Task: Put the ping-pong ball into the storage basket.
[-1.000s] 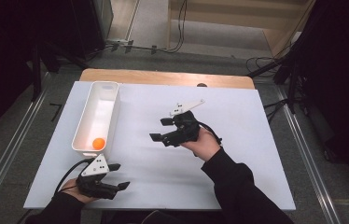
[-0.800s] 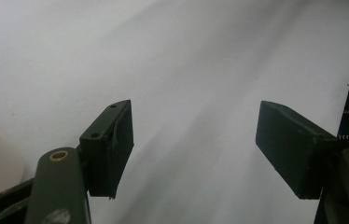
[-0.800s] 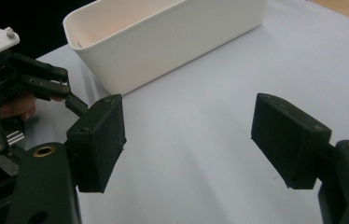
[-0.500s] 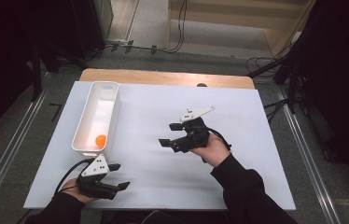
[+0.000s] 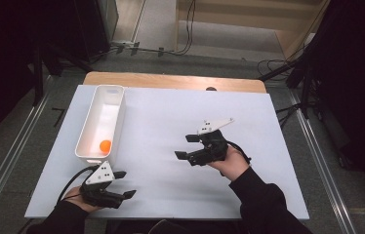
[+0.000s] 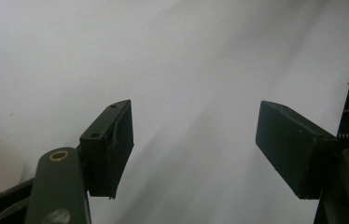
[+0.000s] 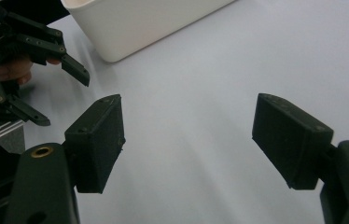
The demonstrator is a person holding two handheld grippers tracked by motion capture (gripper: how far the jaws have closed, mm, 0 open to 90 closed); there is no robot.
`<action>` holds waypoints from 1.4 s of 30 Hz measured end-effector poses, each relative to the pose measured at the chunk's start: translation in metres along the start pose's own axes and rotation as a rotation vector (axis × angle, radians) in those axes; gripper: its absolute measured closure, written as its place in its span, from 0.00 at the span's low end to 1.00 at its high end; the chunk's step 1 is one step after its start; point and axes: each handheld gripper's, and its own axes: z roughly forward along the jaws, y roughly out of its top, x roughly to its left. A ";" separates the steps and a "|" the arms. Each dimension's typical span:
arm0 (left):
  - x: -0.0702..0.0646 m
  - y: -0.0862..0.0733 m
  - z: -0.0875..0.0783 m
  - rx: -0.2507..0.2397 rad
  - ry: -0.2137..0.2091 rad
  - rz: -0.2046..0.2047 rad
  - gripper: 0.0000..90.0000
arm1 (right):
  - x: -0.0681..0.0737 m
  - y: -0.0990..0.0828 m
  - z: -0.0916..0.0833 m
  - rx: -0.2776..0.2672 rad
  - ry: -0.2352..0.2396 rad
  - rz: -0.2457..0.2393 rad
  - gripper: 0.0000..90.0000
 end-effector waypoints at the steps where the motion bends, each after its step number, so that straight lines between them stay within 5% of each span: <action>1: 0.000 0.000 0.000 -0.001 0.000 0.001 0.31 | 0.000 -0.002 -0.002 -0.001 -0.003 0.000 0.26; 42: 0.000 0.000 0.000 0.000 0.003 -0.001 0.31 | -0.006 -0.055 -0.034 0.043 -0.103 0.058 0.26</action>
